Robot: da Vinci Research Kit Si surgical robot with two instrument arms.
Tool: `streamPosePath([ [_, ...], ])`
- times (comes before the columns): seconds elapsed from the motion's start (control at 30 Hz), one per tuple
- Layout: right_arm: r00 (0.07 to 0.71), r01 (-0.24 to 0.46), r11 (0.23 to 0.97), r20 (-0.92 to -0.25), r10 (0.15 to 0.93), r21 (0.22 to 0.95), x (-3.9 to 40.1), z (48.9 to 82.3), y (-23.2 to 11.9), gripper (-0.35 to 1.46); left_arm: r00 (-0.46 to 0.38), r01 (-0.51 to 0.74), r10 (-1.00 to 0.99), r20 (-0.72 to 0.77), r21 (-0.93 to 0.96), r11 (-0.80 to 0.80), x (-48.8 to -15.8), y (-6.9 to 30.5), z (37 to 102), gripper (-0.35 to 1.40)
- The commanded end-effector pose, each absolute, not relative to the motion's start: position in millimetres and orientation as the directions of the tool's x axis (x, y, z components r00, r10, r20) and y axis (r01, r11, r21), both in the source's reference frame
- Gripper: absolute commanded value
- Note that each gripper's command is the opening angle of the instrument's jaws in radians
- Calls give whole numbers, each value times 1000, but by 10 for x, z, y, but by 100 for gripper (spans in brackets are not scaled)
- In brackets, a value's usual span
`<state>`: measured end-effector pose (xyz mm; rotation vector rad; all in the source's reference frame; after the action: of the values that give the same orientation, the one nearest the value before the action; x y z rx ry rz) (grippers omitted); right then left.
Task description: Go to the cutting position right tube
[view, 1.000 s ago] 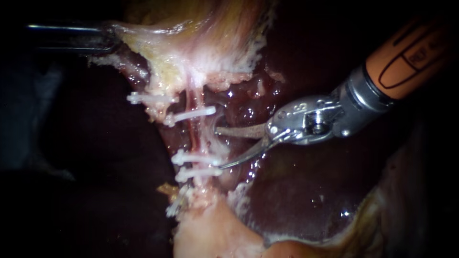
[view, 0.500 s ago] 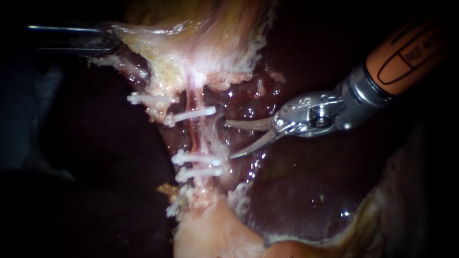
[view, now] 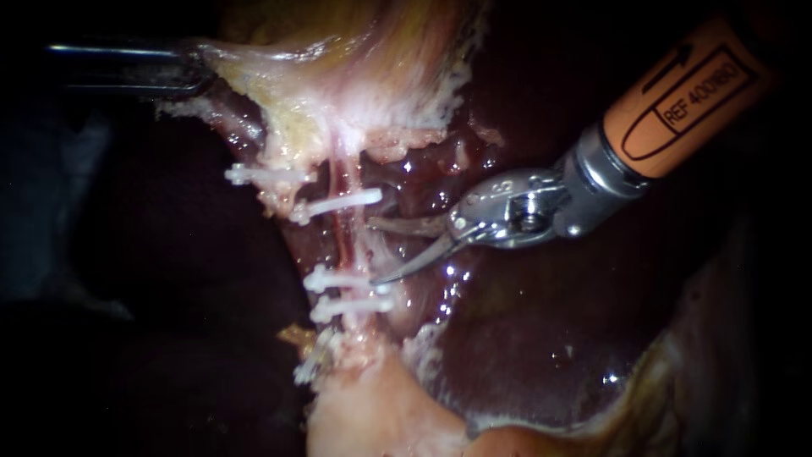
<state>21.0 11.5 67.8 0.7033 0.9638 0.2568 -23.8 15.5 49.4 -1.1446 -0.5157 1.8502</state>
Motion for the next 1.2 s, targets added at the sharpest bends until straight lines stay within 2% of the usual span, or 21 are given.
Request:
streamPosePath([
  [0.03,560,105,751,-663,496,651,212,679,115,106,-193,-460,842,-503,-711,-531,-238,155,494,-35],
  [0.33,534,126,728,-665,522,674,237,685,111,108,-193,-461,842,-503,-711,-531,-238,155,494,-35],
  [0.87,448,169,678,-668,594,716,283,679,104,108,-193,-462,842,-504,-711,-531,-241,155,494,-35],
  [1.2,434,174,672,-669,603,720,292,673,100,109,-193,-462,842,-504,-711,-531,-241,155,495,-35],
])
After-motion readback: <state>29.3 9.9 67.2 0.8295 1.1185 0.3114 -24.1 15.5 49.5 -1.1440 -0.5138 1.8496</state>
